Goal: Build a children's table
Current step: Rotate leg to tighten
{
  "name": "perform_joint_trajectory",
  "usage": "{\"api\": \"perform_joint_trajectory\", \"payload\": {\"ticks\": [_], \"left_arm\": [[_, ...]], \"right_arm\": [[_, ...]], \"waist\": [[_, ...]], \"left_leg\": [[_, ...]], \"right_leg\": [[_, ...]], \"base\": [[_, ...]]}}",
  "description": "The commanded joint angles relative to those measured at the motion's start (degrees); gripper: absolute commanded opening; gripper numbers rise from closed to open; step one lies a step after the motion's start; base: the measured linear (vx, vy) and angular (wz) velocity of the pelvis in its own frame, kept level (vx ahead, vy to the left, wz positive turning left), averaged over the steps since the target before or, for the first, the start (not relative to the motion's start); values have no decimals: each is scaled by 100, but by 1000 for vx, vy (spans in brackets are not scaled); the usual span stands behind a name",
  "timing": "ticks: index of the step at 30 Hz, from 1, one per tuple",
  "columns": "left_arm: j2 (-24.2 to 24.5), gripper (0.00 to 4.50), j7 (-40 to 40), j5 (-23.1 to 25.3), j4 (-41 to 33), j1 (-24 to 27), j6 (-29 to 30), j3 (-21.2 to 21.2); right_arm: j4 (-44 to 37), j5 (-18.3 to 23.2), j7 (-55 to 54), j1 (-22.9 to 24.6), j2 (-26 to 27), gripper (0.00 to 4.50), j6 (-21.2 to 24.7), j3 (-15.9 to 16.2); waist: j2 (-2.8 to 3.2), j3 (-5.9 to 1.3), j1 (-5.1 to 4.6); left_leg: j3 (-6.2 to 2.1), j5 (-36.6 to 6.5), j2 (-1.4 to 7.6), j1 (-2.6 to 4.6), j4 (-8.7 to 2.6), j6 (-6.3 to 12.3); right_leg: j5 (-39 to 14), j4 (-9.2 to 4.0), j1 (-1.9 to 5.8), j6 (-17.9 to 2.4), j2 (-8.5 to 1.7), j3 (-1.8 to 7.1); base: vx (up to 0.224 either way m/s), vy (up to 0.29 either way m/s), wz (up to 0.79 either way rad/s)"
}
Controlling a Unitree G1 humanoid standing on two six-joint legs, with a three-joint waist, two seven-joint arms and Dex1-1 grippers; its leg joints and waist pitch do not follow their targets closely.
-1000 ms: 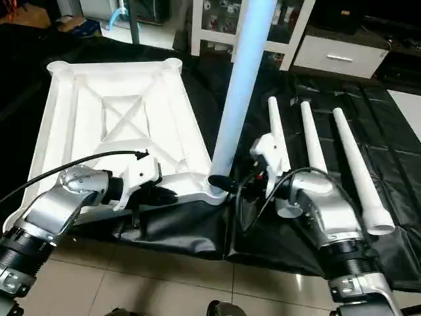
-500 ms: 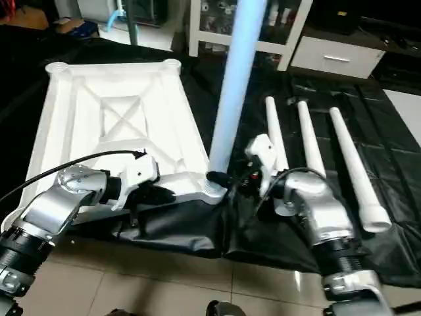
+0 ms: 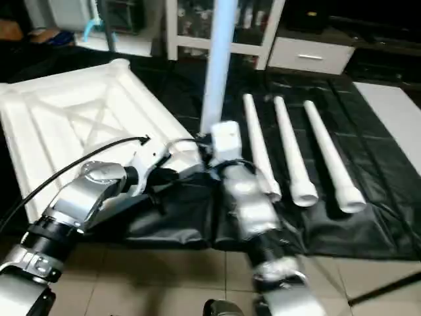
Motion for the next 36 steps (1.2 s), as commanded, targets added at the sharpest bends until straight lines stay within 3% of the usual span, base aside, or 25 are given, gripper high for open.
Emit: {"api": "perform_joint_trajectory", "payload": {"ticks": [1,2,3,4,7,9,13,14,15,17,19,21,23,24,28,32,36], "left_arm": [[-42,0,-236,-31,-18,151,123,-262],[-33,0,-240,-31,-27,157,127,-259],[-20,0,-235,-30,-31,163,132,-263],[16,0,-242,-16,-40,187,119,-273],[139,0,-438,-12,-25,243,-106,-333],[230,0,-614,-31,-117,298,-193,-391],[729,0,-1433,6,-389,546,-757,-741],[775,0,-1538,-31,-427,579,-802,-752],[818,0,-1649,-76,-470,603,-839,-758],[945,0,-1963,-194,-618,671,-1038,-779],[1032,0,-2103,-212,-702,686,-1072,-814],[1045,0,-2113,-205,-709,684,-1085,-821],[1064,0,-2134,-196,-684,649,-1129,-829],[1070,0,-2144,-200,-671,632,-1147,-830],[1106,0,-2229,-180,-648,597,-1222,-822],[1130,0,-2232,-171,-657,615,-1245,-839],[1116,0,-2257,-195,-676,621,-1248,-845]], "right_arm": [[306,-54,186,127,-91,188,43,-34],[266,-45,262,141,-101,188,0,-22],[163,6,420,180,-115,188,-64,-5],[-131,135,786,297,-178,243,-177,42],[-700,337,1207,488,-456,263,-171,7],[-934,545,1519,540,-632,274,-34,-77],[-1324,1034,2661,527,-1346,311,388,-263],[-1366,1102,2852,518,-1430,321,446,-270],[-1384,1141,3064,506,-1538,330,474,-256],[-1426,1227,3753,519,-1901,340,533,-160],[-1497,1315,4310,565,-2204,340,656,-62],[-1521,1336,4443,582,-2275,340,676,-35],[-1582,1423,4882,655,-2554,340,800,37],[-1589,1461,5040,678,-2655,340,841,62],[-1461,1546,5574,680,-2919,340,1013,88],[-1457,1583,5780,681,-3019,340,1037,78],[-1449,1671,5851,680,-3017,295,1121,51]], "waist": [[134,-320,-39],[134,-320,-39],[142,-345,-39],[122,-344,-25],[129,-365,44],[120,-379,68],[112,-378,172],[145,-380,186],[162,-381,220],[135,-395,270],[152,-392,314],[166,-393,350],[113,-398,380],[121,-381,410],[86,-365,400],[76,-368,395],[76,-373,402]], "left_leg": [[-161,-2744,90,23,-509,-58],[-161,-2744,90,23,-509,-58],[-158,-2623,119,18,-524,-57],[-131,-2529,124,15,-526,-29],[-77,-2145,132,6,-526,74],[-62,-1945,143,-19,-526,121],[9,-1737,137,42,-480,286],[31,-1640,147,37,-471,321],[44,-1503,148,35,-456,316],[39,-1319,153,1,-454,308],[50,-1075,159,6,-445,402],[56,-966,174,29,-440,438],[62,-996,170,25,-441,432],[72,-1117,176,55,-446,420],[96,-1359,170,48,-454,333],[89,-1368,171,33,-451,321],[88,-1281,167,13,-447,338]], "right_leg": [[-3572,-550,254,-240,-249,71],[-3572,-550,254,-240,-249,71],[-2992,-501,259,-484,-260,86],[-2689,-467,258,-637,-260,114],[-2053,-388,289,-915,-248,177],[-1797,-343,320,-1000,-253,194],[-1716,-317,284,-1161,-244,240],[-1584,-303,285,-1228,-238,253],[-1445,-270,272,-1302,-235,262],[-1329,-215,329,-1348,-239,259],[-1034,-165,337,-1465,-224,263],[-939,-152,330,-1504,-224,264],[-1091,-167,345,-1473,-238,264],[-1291,-192,317,-1426,-234,269],[-1832,-236,288,-1240,-222,318],[-2019,-254,278,-1122,-233,326],[-2007,-249,283,-1109,-234,325]], "base": [[0,0,0],[0,0,0],[0,0,0],[0,0,0],[0,0,0],[0,0,0],[13,-11,3],[51,-44,12],[0,0,0],[0,0,0],[0,0,0],[0,0,0],[0,0,0],[0,0,0],[0,0,0],[0,0,0],[0,0,0]]}}
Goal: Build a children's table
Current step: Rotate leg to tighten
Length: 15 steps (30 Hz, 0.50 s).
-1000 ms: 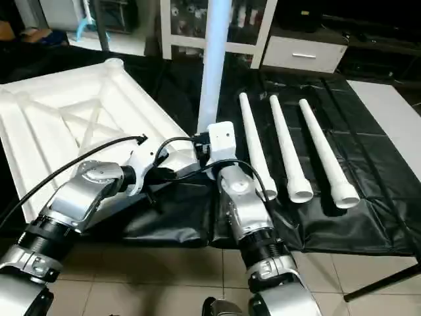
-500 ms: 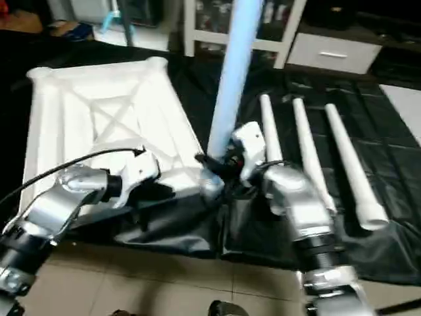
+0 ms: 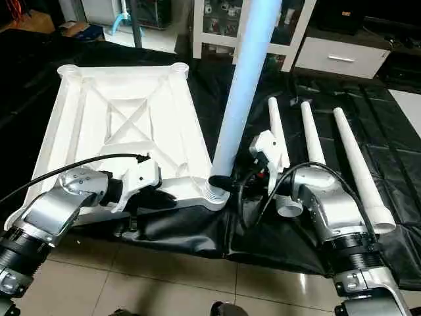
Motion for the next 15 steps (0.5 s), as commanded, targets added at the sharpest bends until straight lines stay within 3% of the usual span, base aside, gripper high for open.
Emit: {"api": "perform_joint_trajectory", "payload": {"ticks": [1,9,15], "left_arm": [[40,0,-187,100,89,111,41,-282],[45,0,-248,97,112,107,16,-291],[-36,0,-128,97,144,80,163,-256]], "right_arm": [[31,62,25,21,-71,282,82,-135],[39,68,152,107,-110,229,121,-120],[286,-140,-603,43,169,193,25,-252]], "waist": [[-5,-377,1],[7,-382,7],[19,-371,-9]], "left_leg": [[-47,-1254,130,53,-422,344],[-46,-1184,129,47,-418,375],[-46,-1263,126,48,-428,295]], "right_leg": [[-1980,-344,305,-1083,-220,223],[-1833,-332,313,-1139,-215,218],[-1957,-344,296,-1120,-214,216]], "base": [[0,0,0],[0,0,0],[0,0,0]]}}
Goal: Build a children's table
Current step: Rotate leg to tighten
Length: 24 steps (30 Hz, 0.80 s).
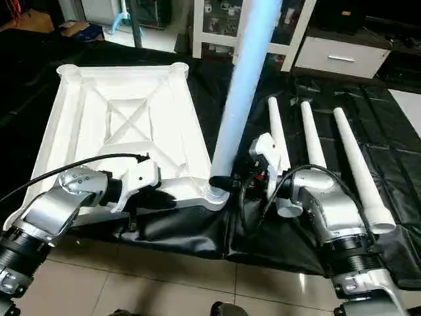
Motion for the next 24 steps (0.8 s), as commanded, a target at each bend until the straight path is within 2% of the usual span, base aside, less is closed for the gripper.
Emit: {"api": "perform_joint_trajectory", "payload": {"ticks": [1,4,5,6,7,9,10,11,12,13,14,15,16,17,18,19,21,22,23,24], "left_arm": [[-60,0,-83,99,106,89,141,-290],[-290,0,327,166,220,-19,443,-194],[-379,0,491,189,269,-67,574,-147],[-576,0,884,244,373,-184,847,-34],[-576,0,884,244,373,-184,847,-34],[-747,0,1245,323,470,-299,1083,49],[-915,0,1598,438,564,-432,1276,95],[-1038,0,1777,443,608,-510,1396,153],[-1115,0,1883,437,635,-558,1470,192],[-1210,0,1953,421,629,-602,1550,207],[-1243,0,1970,417,626,-617,1573,205],[-1329,0,2007,409,622,-654,1619,189],[-1368,0,2034,416,627,-664,1648,185],[-1376,0,2041,419,629,-665,1655,185],[-1386,0,2051,423,633,-666,1664,186],[-1379,0,2049,446,660,-654,1643,182],[-1265,0,2014,504,654,-584,1619,142],[-1228,0,2002,513,644,-561,1614,134],[-1178,0,1953,506,610,-530,1631,132],[-1152,0,1922,496,589,-514,1645,134]], "right_arm": [[274,-206,-557,-7,9,193,37,-226],[458,-453,-1476,-1,388,191,140,-278],[496,-540,-1823,-10,519,190,190,-292],[640,-750,-2773,-85,838,190,350,-392],[640,-750,-2773,-85,838,189,350,-392],[781,-1047,-3637,-174,1092,188,332,-424],[919,-1191,-4415,-276,1453,188,211,-514],[997,-1334,-4927,-323,1665,188,78,-539],[1042,-1421,-5233,-350,1793,188,-9,-550],[1114,-1433,-5541,-386,1990,187,-54,-586],[1147,-1443,-5677,-402,2069,187,-100,-600],[1259,-1412,-5917,-461,2297,187,-207,-623],[1309,-1425,-6054,-489,2416,186,-250,-645],[1319,-1433,-6085,-496,2440,186,-261,-649],[1333,-1444,-6126,-504,2473,186,-274,-655],[1393,-1382,-6051,-545,2528,186,-295,-665],[1356,-1303,-5793,-572,2532,186,-440,-607],[1328,-1280,-5677,-575,2517,186,-487,-576],[1224,-1244,-5431,-559,2467,186,-592,-544],[1162,-1217,-5272,-549,2437,221,-661,-526]], "waist": [[-1,-361,-5],[19,-332,-26],[5,-326,-48],[-7,-311,-96],[4,-308,-128],[-3,-303,-177],[20,-287,-202],[20,-291,-233],[21,-307,-287],[62,-322,-343],[81,-303,-369],[80,-297,-411],[129,-269,-442],[150,-239,-477],[161,-231,-517],[162,-224,-533],[143,-225,-559],[145,-236,-563],[146,-230,-563],[134,-236,-563]], "left_leg": [[-64,-1397,124,33,-442,245],[-67,-1595,113,58,-453,146],[-95,-1727,100,43,-469,70],[-104,-1824,97,33,-474,-18],[-149,-1994,70,44,-472,-85],[-182,-2160,58,31,-467,-65],[-193,-2301,47,66,-456,-95],[-201,-2351,40,68,-448,-116],[-242,-2447,37,84,-451,-149],[-282,-2584,50,63,-469,-128],[-303,-2679,68,59,-488,-120],[-344,-2824,88,25,-524,-118],[-373,-3187,121,110,-552,-131],[-399,-3433,143,149,-581,-151],[-435,-3727,167,154,-620,-185],[-424,-3879,164,211,-624,-202],[-431,-3850,139,188,-617,-214],[-421,-3713,104,177,-586,-210],[-414,-3639,92,177,-577,-203],[-410,-3511,84,167,-562,-184]], "right_leg": [[-2215,-368,309,-1022,-220,208],[-2583,-428,257,-902,-218,207],[-2894,-457,270,-763,-220,183],[-3164,-476,250,-646,-222,176],[-3606,-532,244,-454,-230,125],[-3894,-591,243,-266,-237,87],[-4074,-649,197,-181,-234,51],[-4106,-662,187,-159,-242,39],[-4135,-694,213,-116,-242,-41],[-3982,-726,278,-95,-248,-122],[-3895,-741,291,-97,-255,-155],[-3767,-753,347,-84,-266,-216],[-3642,-786,314,-134,-260,-275],[-3534,-796,314,-170,-245,-316],[-3302,-765,360,-212,-240,-329],[-3141,-761,330,-308,-252,-310],[-3172,-758,346,-341,-286,-304],[-3396,-789,339,-321,-340,-283],[-3452,-803,326,-317,-345,-274],[-3513,-812,327,-320,-359,-265]], "base": [[0,0,0],[0,0,0],[0,0,0],[-53,-1,-8],[-59,7,-11],[-55,9,-12],[0,0,0],[0,0,0],[0,0,0],[-51,23,-13],[-51,23,-13],[0,0,0],[0,0,0],[0,0,0],[0,0,0],[0,0,0],[0,0,0],[0,0,0],[0,0,0],[0,0,0]]}}
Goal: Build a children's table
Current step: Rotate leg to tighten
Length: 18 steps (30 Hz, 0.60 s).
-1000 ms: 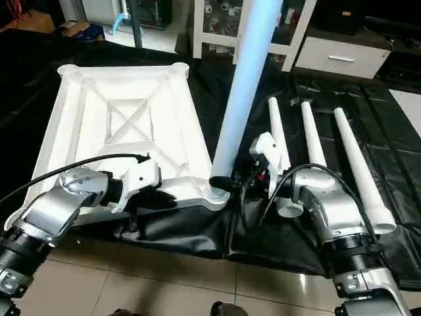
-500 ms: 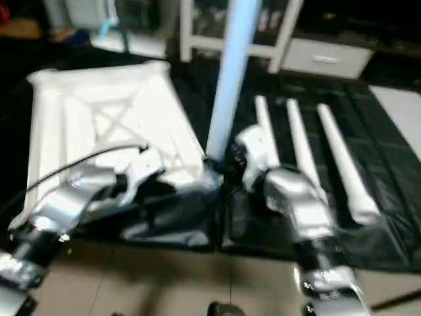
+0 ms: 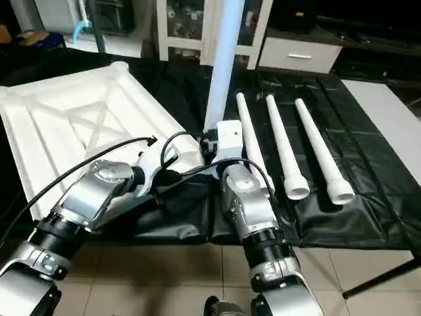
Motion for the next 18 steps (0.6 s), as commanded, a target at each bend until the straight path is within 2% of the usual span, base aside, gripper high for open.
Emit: {"api": "perform_joint_trajectory", "payload": {"ticks": [1,2,5,6,7,8,9,10,11,12,13,15,16,18], "left_arm": [[93,0,-281,9,-73,150,12,-228],[169,0,-351,40,-60,178,-100,-278],[389,0,-683,51,-64,285,-349,-415],[438,0,-762,51,-67,317,-456,-441],[546,0,-964,13,-82,382,-506,-476],[578,0,-1017,4,-86,398,-490,-485],[669,0,-1159,-4,-70,439,-665,-512],[764,0,-1277,-4,-56,475,-848,-546],[828,0,-1338,9,-50,497,-941,-570],[910,0,-1416,26,-36,523,-1094,-597],[992,0,-1544,13,-5,558,-1356,-603],[1067,0,-1662,-46,-81,593,-1404,-597],[1104,0,-1743,-82,-139,620,-1477,-596],[1151,0,-1844,-110,-209,653,-1578,-599]], "right_arm": [[-79,82,523,125,-238,242,-81,-106],[-234,201,810,183,-339,256,-39,-91],[-490,463,1419,315,-650,266,-13,-155],[-518,525,1576,342,-736,289,-24,-176],[-627,741,2071,419,-945,300,30,-209],[-654,797,2205,440,-1007,300,27,-217],[-787,934,2562,508,-1194,311,102,-226],[-891,1037,2892,566,-1375,311,144,-236],[-944,1079,3080,601,-1498,325,155,-243],[-1010,1129,3324,645,-1658,338,175,-246],[-1096,1180,3624,705,-1854,347,227,-222],[-1201,1232,4034,790,-2087,364,358,-158],[-1260,1179,4231,860,-2260,364,339,-81],[-1348,1174,4569,966,-2506,386,372,16]], "waist": [[92,-281,-45],[94,-288,-40],[79,-321,41],[87,-335,68],[67,-358,96],[60,-372,124],[58,-360,170],[17,-370,212],[6,-367,244],[23,-372,293],[21,-373,323],[26,-390,366],[3,-409,410],[7,-411,451]], "left_leg": [[-108,-3364,101,123,-567,-165],[-104,-3303,102,117,-568,-145],[-57,-2866,128,76,-574,-43],[-28,-2659,134,69,-572,-29],[3,-2448,127,45,-561,20],[24,-2336,128,54,-547,51],[71,-2209,120,73,-534,131],[119,-2066,111,65,-507,194],[143,-2031,103,74,-499,261],[178,-1925,128,124,-484,289],[184,-1822,129,95,-484,312],[187,-1631,144,73,-477,324],[197,-1421,146,63,-473,338],[211,-1221,149,80,-467,372]], "right_leg": [[-3438,-389,170,-383,-354,139],[-3380,-382,173,-409,-353,150],[-2876,-301,184,-644,-346,262],[-2598,-253,167,-812,-334,306],[-2385,-211,186,-920,-321,341],[-2259,-185,183,-970,-314,365],[-2136,-164,148,-1066,-286,403],[-2140,-132,141,-1083,-277,448],[-2205,-142,133,-1070,-268,462],[-2217,-117,89,-1104,-265,497],[-2193,-94,112,-1111,-253,502],[-2054,-39,144,-1142,-251,518],[-1877,-12,164,-1168,-251,521],[-1639,23,162,-1246,-233,529]], "base": [[0,0,0],[0,0,0],[0,0,0],[0,0,0],[0,0,0],[0,0,0],[0,0,0],[0,0,0],[0,0,0],[54,-41,17],[61,-39,15],[58,-36,11],[56,-28,5],[54,-24,6]]}}
